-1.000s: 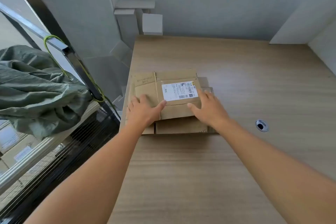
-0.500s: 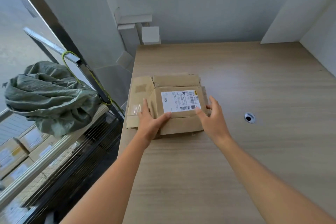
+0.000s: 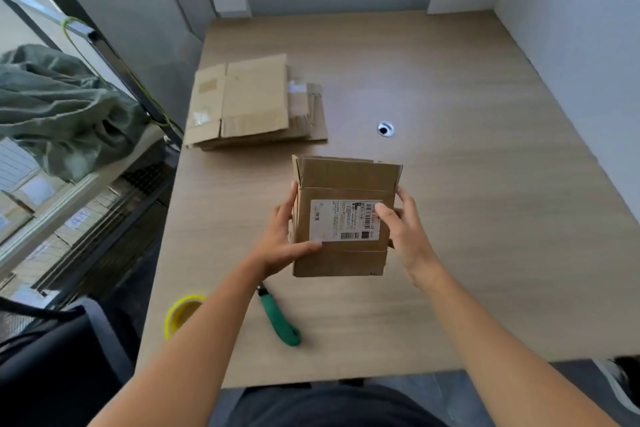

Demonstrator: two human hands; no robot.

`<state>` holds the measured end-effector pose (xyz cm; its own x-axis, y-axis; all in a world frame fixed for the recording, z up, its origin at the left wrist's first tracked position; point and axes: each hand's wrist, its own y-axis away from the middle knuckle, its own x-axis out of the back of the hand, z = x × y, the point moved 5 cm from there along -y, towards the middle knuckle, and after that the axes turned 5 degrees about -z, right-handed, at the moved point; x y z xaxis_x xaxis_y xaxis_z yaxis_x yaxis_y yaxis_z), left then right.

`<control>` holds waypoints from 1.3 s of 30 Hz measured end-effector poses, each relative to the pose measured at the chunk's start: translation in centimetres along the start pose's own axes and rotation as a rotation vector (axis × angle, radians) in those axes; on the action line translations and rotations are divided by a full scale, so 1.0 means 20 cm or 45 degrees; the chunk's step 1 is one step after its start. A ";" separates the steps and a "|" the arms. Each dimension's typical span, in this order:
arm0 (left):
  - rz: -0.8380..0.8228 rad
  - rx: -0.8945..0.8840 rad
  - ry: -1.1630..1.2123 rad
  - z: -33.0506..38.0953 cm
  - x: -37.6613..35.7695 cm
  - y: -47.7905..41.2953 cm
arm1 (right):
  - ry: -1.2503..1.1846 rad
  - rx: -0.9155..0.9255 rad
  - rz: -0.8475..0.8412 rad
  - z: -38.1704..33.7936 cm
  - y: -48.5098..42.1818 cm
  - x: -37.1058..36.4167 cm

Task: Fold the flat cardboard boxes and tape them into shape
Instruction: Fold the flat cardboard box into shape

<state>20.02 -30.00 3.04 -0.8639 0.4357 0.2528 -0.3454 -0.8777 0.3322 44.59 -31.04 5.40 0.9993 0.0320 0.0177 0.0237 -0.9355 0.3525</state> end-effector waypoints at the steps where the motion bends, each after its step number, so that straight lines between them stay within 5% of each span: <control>1: -0.005 0.002 0.008 -0.01 -0.06 0.02 | -0.001 0.014 -0.002 0.02 0.05 0.04; 9: 0.160 -0.030 0.341 0.05 -0.35 0.13 | 0.213 0.234 -0.075 0.09 0.27 0.20; 25: 0.344 -0.081 -0.109 0.03 -0.43 0.30 | 0.469 0.561 -0.122 0.25 0.42 0.22; 35: 0.324 -0.069 -0.122 -0.05 -0.44 0.39 | 0.528 0.462 -0.030 0.34 0.44 0.21; 39: 0.478 0.019 -0.151 -0.07 -0.43 0.36 | 0.564 0.491 0.135 0.38 0.44 0.20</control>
<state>24.37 -40.29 1.90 -0.8805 0.1058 0.4622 -0.0073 -0.9777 0.2098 49.04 -41.81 1.50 0.8919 -0.0023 0.4523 0.0157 -0.9992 -0.0360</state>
